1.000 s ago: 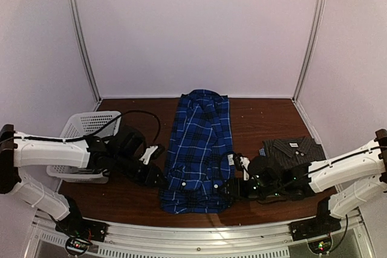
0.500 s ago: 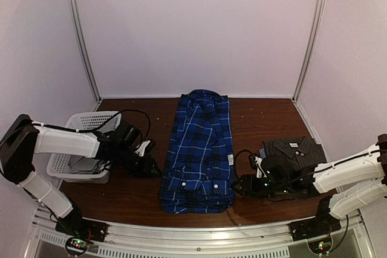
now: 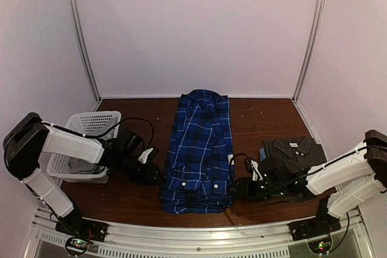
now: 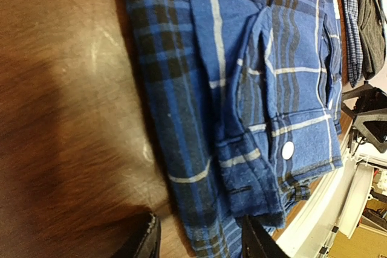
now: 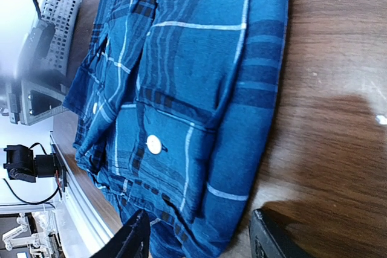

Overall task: Fold and stack the long sleeve shirts
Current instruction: Pick up the rectangle-folded shirt from the center of the board, then fold the rectangle-folded shirt at the center of the board.

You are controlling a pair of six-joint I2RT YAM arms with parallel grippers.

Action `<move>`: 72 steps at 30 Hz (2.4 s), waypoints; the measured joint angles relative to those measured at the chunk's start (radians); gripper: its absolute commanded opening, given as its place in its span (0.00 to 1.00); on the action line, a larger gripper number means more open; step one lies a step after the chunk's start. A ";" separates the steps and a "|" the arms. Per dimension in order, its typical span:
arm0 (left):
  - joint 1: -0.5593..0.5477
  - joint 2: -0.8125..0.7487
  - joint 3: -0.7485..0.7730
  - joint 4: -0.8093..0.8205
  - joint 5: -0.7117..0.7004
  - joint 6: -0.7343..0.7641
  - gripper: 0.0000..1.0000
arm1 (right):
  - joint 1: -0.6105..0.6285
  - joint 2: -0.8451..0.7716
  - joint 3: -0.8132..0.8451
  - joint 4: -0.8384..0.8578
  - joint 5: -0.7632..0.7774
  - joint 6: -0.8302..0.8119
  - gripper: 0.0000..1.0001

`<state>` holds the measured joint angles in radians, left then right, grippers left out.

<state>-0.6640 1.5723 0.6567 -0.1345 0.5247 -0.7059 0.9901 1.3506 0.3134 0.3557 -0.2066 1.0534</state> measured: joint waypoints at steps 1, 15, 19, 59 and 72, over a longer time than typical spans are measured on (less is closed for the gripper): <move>-0.006 0.000 -0.003 0.007 0.000 -0.003 0.48 | 0.000 0.010 0.000 0.016 -0.003 0.002 0.56; -0.079 0.055 0.003 0.113 0.014 -0.073 0.35 | 0.000 0.073 0.001 0.101 -0.027 0.019 0.42; -0.084 0.061 0.003 0.119 0.014 -0.094 0.24 | 0.000 0.085 0.004 0.107 -0.029 0.023 0.37; -0.216 -0.307 -0.169 0.101 0.010 -0.311 0.00 | 0.175 -0.057 0.096 0.035 0.046 0.143 0.00; 0.085 -0.093 0.062 0.262 0.158 -0.473 0.00 | -0.118 0.041 0.317 0.063 -0.006 0.061 0.00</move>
<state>-0.5793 1.4788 0.7185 0.1280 0.6830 -1.1793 0.8719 1.3918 0.6308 0.4191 -0.2131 1.1145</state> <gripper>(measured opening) 0.027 0.016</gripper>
